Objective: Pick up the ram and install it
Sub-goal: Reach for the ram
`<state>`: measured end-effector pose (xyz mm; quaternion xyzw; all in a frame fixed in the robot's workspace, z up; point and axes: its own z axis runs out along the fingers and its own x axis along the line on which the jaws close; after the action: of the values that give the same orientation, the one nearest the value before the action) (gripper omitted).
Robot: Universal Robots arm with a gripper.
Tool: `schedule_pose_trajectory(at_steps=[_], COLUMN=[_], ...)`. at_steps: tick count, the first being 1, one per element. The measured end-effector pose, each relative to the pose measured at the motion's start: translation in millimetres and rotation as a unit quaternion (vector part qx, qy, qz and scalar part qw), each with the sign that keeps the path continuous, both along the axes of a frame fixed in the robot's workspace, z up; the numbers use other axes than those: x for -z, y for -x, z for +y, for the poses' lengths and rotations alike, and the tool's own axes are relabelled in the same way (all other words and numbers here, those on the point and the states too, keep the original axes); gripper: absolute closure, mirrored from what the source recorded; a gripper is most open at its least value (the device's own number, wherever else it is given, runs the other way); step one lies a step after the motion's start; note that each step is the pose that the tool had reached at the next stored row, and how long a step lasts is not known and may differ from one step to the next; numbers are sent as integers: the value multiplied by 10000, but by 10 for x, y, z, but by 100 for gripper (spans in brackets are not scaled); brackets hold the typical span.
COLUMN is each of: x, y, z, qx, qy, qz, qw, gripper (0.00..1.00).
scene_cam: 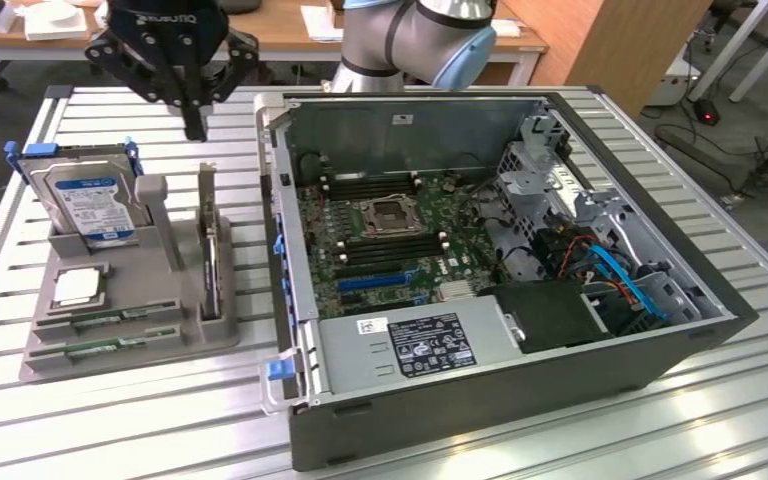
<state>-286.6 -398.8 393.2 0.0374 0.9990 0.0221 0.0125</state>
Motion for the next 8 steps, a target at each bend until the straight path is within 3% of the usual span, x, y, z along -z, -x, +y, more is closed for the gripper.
schedule_pose_trajectory(at_steps=[8], x=[0], y=[244], z=[0], qx=[0], qy=[0], qz=[0], qw=[10000], gripper=[91])
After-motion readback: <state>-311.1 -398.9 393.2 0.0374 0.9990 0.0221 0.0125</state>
